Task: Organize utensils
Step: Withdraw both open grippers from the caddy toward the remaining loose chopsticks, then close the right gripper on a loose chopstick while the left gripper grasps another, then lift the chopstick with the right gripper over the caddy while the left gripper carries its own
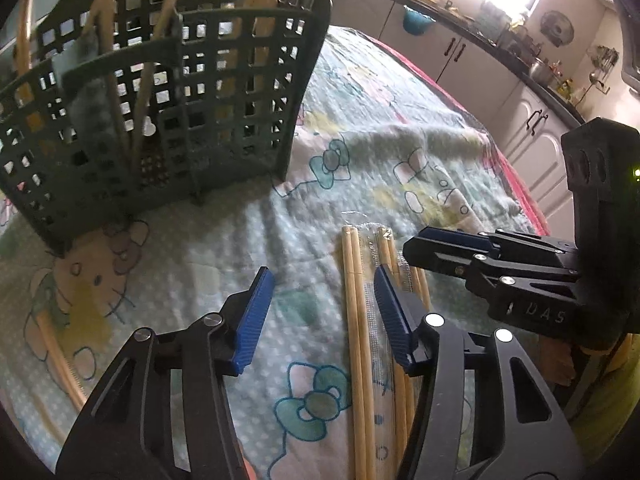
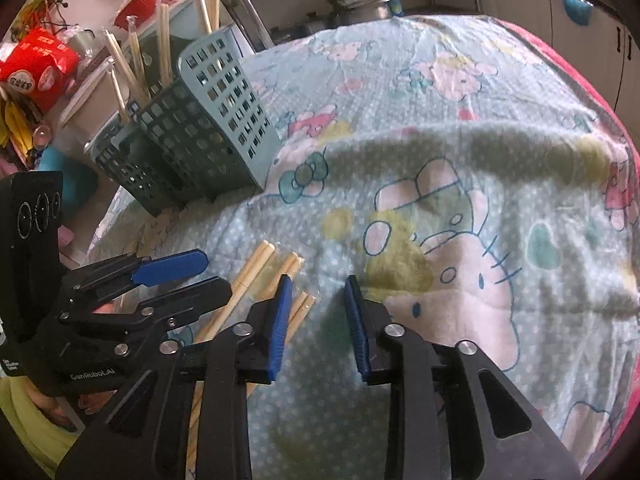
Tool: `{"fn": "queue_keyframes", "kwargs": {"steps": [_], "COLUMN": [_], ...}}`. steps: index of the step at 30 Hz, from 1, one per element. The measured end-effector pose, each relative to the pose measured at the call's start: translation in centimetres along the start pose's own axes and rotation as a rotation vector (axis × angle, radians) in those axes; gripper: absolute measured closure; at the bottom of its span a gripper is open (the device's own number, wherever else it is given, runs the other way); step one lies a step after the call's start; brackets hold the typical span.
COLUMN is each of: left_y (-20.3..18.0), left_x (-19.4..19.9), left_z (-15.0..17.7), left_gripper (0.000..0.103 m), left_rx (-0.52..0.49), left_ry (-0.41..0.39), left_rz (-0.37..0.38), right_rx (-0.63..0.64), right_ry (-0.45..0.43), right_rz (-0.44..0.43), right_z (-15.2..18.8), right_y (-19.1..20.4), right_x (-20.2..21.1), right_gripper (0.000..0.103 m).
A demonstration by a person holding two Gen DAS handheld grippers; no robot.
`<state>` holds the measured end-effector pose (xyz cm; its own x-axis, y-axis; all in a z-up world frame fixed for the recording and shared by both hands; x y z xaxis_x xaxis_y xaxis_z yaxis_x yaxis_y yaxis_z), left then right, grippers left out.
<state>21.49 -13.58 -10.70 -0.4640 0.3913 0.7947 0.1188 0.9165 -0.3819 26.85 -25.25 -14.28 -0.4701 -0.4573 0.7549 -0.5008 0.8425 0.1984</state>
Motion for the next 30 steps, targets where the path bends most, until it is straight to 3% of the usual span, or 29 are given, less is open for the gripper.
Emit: {"fn": "queue_keyframes", "kwargs": {"steps": [3,5,10,19,23,26,30], "left_y": [0.0,-0.2,-1.4,-1.7,-0.6,0.1,0.4], "left_x": [-0.4,-0.7,-1.5,-2.8,-2.4,-1.5,1.0], "left_z": [-0.2,-0.3,-0.7,-1.6,-2.2,-2.5,-3.3], "left_gripper": [0.058,0.058,0.058,0.080,0.094,0.097,0.099], "left_rx": [-0.001,-0.008,-0.046,-0.093,-0.039,0.014,0.035], "left_ry": [0.005,0.008,0.009,-0.012,-0.004,0.002,-0.049], "left_rz": [-0.005,-0.013,-0.039,-0.127,-0.104,-0.061,-0.024], "right_rx": [0.001,-0.002,-0.034,-0.044,-0.042,-0.036,-0.022], "right_ry": [-0.006,-0.029,-0.083,-0.128,-0.149,-0.173,-0.214], "right_rz": [-0.009,-0.010,-0.013,0.018,0.023,0.023,0.028], "right_z": [0.0,-0.1,-0.7,-1.2,-1.5,-1.7,-2.6], "right_y": [0.0,-0.1,-0.9,-1.7,-1.8,-1.7,-1.2], "right_x": [0.1,0.5,1.8,3.6,4.3,5.0,6.3], "right_gripper": [0.094,0.097,0.099,0.102,0.102,0.102,0.102]}}
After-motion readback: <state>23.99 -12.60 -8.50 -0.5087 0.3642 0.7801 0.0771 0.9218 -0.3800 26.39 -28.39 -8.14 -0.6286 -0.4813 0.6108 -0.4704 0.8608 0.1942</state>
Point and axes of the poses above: each gripper's, at about its wrist camera, not at the fingertips, and x roughly against the way its jaws point, y to its left, z to its underside, the point moved 6 cm from there along -x, roughly the way its jaws point, and after that the axes turned 15 degrees about x, right-handed, at the moved point
